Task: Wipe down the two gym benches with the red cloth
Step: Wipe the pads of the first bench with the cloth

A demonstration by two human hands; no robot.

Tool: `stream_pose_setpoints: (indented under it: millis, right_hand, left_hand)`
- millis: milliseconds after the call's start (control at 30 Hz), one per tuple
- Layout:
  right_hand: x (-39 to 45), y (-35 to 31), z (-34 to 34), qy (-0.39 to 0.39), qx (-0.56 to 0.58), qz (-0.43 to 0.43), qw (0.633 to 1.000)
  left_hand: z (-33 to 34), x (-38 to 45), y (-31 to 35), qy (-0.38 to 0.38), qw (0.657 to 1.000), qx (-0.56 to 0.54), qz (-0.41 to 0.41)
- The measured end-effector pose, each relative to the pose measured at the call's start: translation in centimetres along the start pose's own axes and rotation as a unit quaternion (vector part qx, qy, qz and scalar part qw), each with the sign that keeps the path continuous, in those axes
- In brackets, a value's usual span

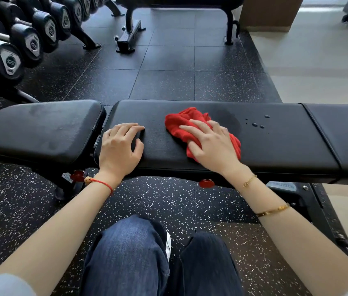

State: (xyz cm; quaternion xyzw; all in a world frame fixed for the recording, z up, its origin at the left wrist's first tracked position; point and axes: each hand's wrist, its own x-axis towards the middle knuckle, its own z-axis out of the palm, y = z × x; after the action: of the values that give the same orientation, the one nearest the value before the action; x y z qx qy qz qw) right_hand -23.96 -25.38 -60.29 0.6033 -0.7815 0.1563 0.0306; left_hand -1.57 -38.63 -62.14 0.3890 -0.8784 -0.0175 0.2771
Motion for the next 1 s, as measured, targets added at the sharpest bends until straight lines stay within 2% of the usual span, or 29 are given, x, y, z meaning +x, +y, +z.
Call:
stream_pose_setpoints:
  millis: [100, 200, 267, 400, 533, 633, 733, 833, 900, 1000]
  right_hand:
    - [1.7, 3.0, -0.4, 0.004, -0.026, 0.086, 0.996]
    - [4.2, 3.0, -0.4, -0.015, -0.035, 0.153, 0.988]
    - [4.8, 1.6, 0.0, -0.022, -0.035, 0.143, 0.989]
    - [2.5, -1.0, 0.3, -0.034, -0.016, 0.044, 0.998]
    - [-1.0, 0.0, 0.0, -0.026, 0.012, -0.032, 0.999]
    - [-1.3, 2.7, -0.7, -0.009, 0.010, -0.009, 1.000]
    - [0.6, 4.9, -1.0, 0.011, -0.010, 0.074, 0.997]
    - [2.9, 4.5, -1.0, -0.002, -0.028, 0.142, 0.989]
    - [3.1, 3.0, -0.7, -0.013, -0.033, 0.135, 0.990]
    - [1.4, 1.2, -0.5, -0.024, -0.030, 0.068, 0.997]
  left_hand:
    - [0.1, -0.1, 0.2, 0.002, 1.000, 0.008, -0.003]
    - [0.1, -0.2, 0.4, 0.002, 1.000, 0.009, -0.006]
    - [-0.1, -0.2, 0.6, 0.000, 1.000, 0.010, -0.007]
    - [-0.3, -0.2, 0.7, -0.005, 1.000, 0.006, -0.008]
    - [-0.4, -0.3, 0.7, 0.000, 1.000, 0.005, -0.002]
    - [-0.4, -0.3, 0.7, -0.010, 1.000, 0.007, -0.001]
    - [-0.4, -0.2, 0.8, -0.020, 1.000, 0.013, -0.001]
    - [-0.5, -0.1, 1.3, -0.013, 1.000, 0.004, -0.006]
    - [-0.3, 0.1, 2.4, -0.005, 1.000, -0.007, -0.007]
    - [0.4, 0.7, 5.6, -0.006, 0.999, -0.031, -0.011]
